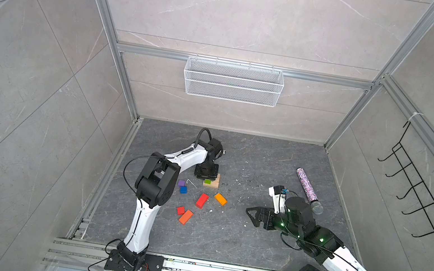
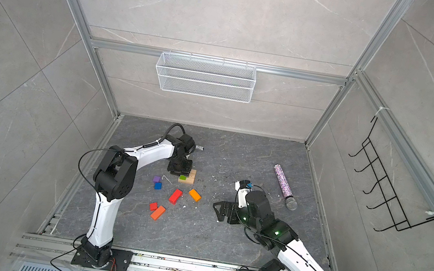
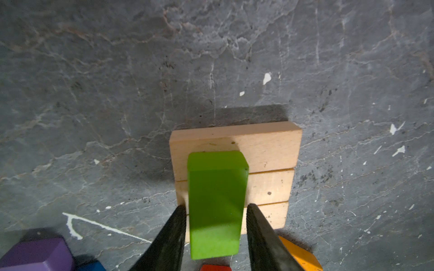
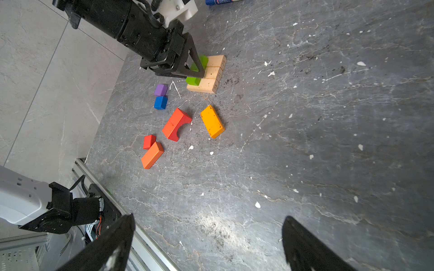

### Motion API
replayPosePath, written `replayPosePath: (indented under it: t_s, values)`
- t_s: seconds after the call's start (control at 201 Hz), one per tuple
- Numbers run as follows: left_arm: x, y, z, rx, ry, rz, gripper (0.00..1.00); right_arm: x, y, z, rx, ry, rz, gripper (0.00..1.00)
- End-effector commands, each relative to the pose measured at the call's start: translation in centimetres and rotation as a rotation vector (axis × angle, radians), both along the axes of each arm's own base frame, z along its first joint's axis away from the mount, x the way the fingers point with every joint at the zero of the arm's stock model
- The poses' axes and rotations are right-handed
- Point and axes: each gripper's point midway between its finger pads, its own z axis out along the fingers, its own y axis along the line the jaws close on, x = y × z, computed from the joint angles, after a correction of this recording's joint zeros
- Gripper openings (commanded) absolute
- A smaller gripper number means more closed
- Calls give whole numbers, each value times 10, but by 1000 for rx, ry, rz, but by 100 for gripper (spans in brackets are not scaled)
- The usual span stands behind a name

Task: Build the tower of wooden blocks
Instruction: 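Lower the green block onto the stack top and open the left gripper, then reach the right gripper to the orange block and grasp it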

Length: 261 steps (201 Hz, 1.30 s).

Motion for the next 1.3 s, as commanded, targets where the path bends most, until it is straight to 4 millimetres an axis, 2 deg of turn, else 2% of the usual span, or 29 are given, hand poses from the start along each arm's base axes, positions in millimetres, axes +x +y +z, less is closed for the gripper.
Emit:
replayPosePath:
  t_s: [0.0,0.209,0.483,0.573,0.717,0.831,1.001,1.23,1.294]
  values:
    - [7,-6,29,-48,-40,6,46,0,-1,-1,-16,-6,-1,99]
    - [12,-8,51,-68,-82,7,49,1,1,0,-14,-5,3,99]
    - [11,-2,68,-53,-105,7,51,6,4,0,-38,0,10,99]
    - [8,0,76,-56,-122,7,62,10,6,-2,-67,5,20,99]
    - [-1,2,86,-86,-142,9,68,18,11,-13,-155,35,55,99]
    - [-9,9,93,-100,-156,15,72,28,21,-22,-198,47,87,98]
    - [-24,20,98,-131,-168,33,78,43,42,-34,-227,57,125,88]
    - [-47,41,89,-155,-175,80,80,59,71,-51,-290,24,179,83]
    - [-53,48,85,-155,-168,93,80,64,79,-57,-322,11,200,79]
